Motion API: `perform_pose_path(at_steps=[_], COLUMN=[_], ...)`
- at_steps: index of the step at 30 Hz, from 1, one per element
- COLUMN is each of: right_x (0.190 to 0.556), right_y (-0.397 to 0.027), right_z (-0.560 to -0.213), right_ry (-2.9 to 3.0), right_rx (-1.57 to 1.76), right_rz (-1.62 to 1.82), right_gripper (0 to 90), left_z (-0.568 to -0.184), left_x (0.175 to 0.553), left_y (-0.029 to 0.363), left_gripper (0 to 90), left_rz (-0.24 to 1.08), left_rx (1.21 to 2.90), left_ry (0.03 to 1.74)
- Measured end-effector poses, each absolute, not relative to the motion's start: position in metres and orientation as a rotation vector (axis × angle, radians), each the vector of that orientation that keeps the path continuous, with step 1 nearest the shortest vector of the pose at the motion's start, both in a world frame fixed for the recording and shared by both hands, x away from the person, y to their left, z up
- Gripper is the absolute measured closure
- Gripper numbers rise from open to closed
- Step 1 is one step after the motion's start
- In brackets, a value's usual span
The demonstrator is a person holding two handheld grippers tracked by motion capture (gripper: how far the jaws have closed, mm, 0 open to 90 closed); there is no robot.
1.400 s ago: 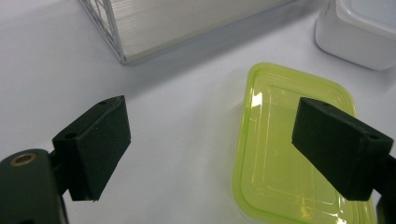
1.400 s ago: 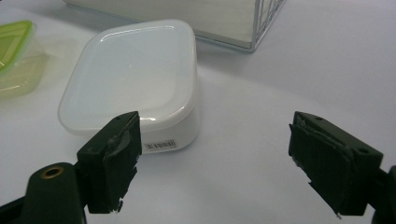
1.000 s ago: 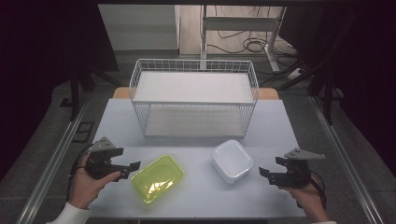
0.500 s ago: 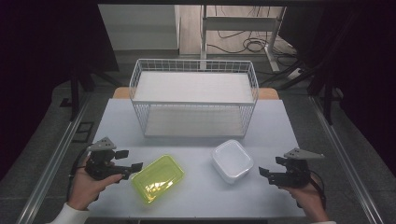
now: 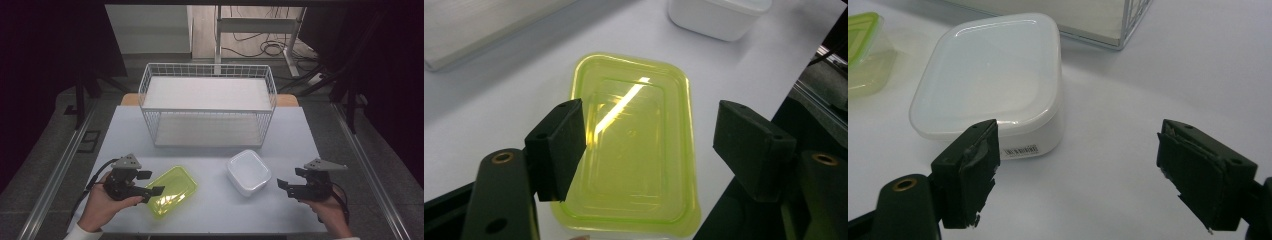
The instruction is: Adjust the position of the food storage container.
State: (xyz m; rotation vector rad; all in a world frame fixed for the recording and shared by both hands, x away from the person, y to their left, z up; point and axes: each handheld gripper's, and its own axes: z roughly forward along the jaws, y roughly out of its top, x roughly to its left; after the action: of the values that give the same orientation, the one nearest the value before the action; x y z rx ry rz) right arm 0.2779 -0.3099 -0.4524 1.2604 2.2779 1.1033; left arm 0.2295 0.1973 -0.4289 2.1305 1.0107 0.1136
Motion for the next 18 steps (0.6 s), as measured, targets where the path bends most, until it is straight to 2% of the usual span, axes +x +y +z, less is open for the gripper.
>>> perform_pose_path(at_steps=[6, 13, 18], right_x=[0.278, 0.277, 0.277], right_y=[-0.309, -0.310, -0.310], right_z=[-0.452, -0.450, -0.450], right_ry=[2.280, 2.273, 2.272], right_rx=[1.256, 1.255, 1.249], right_rz=[1.099, 1.107, 1.106], right_gripper=[17.4, 17.4, 17.4], left_z=[-0.430, -0.438, -0.445], left_x=[0.226, 0.217, 0.215], left_y=[0.189, 0.168, 0.161], left_gripper=[29.9, 35.5, 39.6], left_rz=[0.085, 0.007, -0.002], left_rx=[2.157, 2.235, 2.283], left_ry=[0.988, 0.931, 0.919])
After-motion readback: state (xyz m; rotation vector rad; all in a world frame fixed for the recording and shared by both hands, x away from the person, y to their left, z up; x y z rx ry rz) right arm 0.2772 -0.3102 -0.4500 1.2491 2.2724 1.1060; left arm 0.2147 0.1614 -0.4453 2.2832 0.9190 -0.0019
